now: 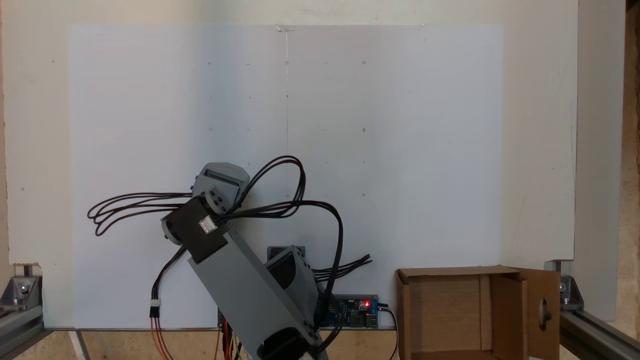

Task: Grasp a green dice and put it in the bin.

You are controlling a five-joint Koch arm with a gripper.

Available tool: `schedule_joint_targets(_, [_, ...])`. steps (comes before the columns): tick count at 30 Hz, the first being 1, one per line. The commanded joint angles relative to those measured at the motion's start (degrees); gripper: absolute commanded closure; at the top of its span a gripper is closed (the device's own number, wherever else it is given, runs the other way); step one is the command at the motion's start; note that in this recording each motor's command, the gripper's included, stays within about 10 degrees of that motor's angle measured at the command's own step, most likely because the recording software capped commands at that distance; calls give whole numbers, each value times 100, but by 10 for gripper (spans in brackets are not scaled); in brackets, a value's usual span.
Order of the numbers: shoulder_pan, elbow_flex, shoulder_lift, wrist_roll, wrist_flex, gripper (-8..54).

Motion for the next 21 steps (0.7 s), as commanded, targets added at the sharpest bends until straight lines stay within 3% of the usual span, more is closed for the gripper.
schedule_joint_targets(1, [272, -510, 299, -712, 185, 316])
schedule_joint_targets(11, [1890, -624, 1125, -2292, 668, 317])
schedule_joint_targets(21, [5080, -633, 1143, -4296, 589, 317])
